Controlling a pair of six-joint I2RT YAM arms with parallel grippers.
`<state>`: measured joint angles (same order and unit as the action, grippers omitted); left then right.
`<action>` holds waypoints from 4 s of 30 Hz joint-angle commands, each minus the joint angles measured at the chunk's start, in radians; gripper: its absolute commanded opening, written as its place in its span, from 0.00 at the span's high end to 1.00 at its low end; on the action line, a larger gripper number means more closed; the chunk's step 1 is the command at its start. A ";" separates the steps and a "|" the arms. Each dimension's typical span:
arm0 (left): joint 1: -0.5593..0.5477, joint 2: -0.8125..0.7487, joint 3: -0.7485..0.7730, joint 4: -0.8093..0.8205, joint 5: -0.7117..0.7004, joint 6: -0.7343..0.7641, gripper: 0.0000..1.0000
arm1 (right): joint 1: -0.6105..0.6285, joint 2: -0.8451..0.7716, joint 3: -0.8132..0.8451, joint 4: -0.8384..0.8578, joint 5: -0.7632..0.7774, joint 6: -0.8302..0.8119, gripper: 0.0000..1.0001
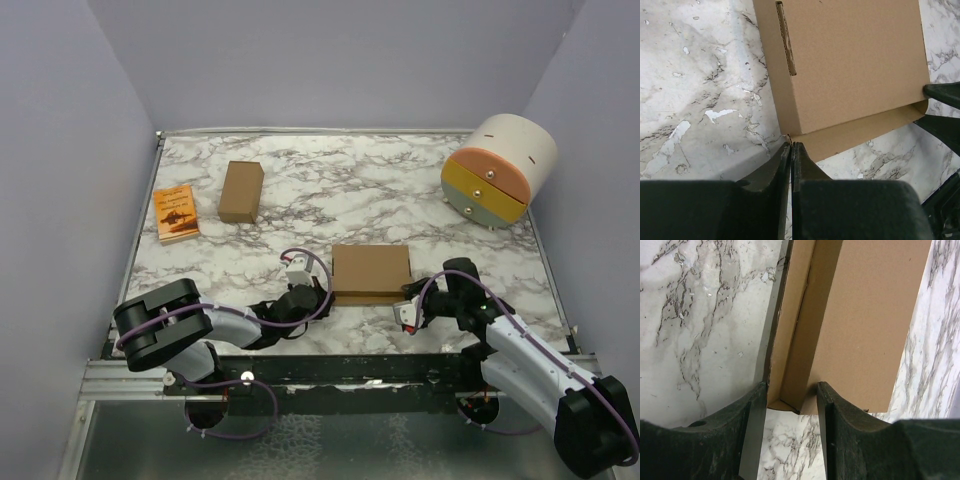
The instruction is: Fold the paper box
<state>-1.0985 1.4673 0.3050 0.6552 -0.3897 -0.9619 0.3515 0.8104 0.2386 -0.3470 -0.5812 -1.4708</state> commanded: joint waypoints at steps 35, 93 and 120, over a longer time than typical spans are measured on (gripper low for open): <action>-0.018 0.010 0.319 -0.657 -0.050 -0.116 0.63 | 0.001 -0.002 -0.003 -0.060 0.005 0.009 0.57; -0.078 0.160 0.524 -0.870 -0.110 -0.039 0.81 | 0.001 0.012 -0.004 -0.070 0.018 0.005 0.57; -0.075 -0.094 0.388 -0.728 -0.050 0.269 0.52 | 0.001 0.014 -0.004 -0.072 0.014 0.002 0.57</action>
<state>-1.1675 1.4872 0.7719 -0.1886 -0.4904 -0.8677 0.3515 0.8120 0.2386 -0.3515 -0.5804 -1.4715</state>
